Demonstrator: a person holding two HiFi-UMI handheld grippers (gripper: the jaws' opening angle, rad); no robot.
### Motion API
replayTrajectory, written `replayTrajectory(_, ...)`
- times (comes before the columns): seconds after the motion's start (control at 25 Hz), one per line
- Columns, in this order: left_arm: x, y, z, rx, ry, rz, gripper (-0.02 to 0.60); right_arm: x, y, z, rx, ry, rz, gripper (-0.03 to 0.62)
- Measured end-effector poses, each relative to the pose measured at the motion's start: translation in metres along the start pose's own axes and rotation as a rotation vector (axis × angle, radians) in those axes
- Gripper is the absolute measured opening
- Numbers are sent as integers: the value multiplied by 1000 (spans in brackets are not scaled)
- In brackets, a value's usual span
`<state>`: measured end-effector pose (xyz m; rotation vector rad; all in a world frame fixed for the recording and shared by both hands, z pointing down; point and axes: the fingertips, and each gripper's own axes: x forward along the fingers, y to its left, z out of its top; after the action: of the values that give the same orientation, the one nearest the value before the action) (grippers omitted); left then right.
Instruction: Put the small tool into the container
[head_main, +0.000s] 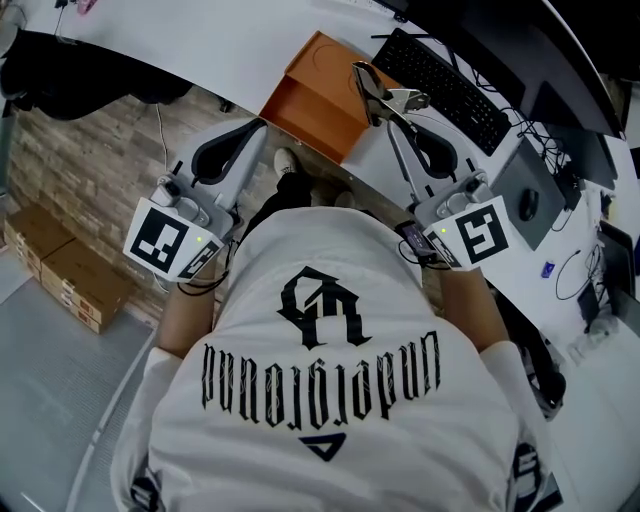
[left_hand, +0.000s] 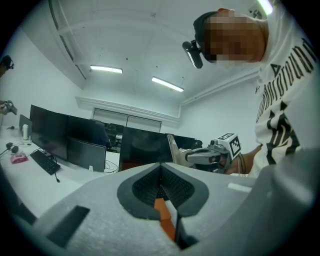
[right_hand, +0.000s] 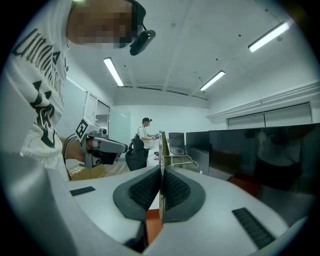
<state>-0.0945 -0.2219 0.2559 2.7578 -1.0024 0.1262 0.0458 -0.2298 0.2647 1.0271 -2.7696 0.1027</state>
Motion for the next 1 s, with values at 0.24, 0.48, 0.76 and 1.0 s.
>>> replayTrajectory(0.24,-1,34,-9,-55,15,-14,15,37,2,-8,5,53,12,15)
replayTrajectory(0.48,9,65,-37,-91,55,-30,15,78,-2,-41,44,137,42,15)
replayTrajectory(0.76,15,89,-95,-149,140,-39,15,109,-3,-95,108,242,70,15)
replayTrajectory(1.0,27,96,-139,-173,219,-69,15,125,-1,-158,152,360,93,15)
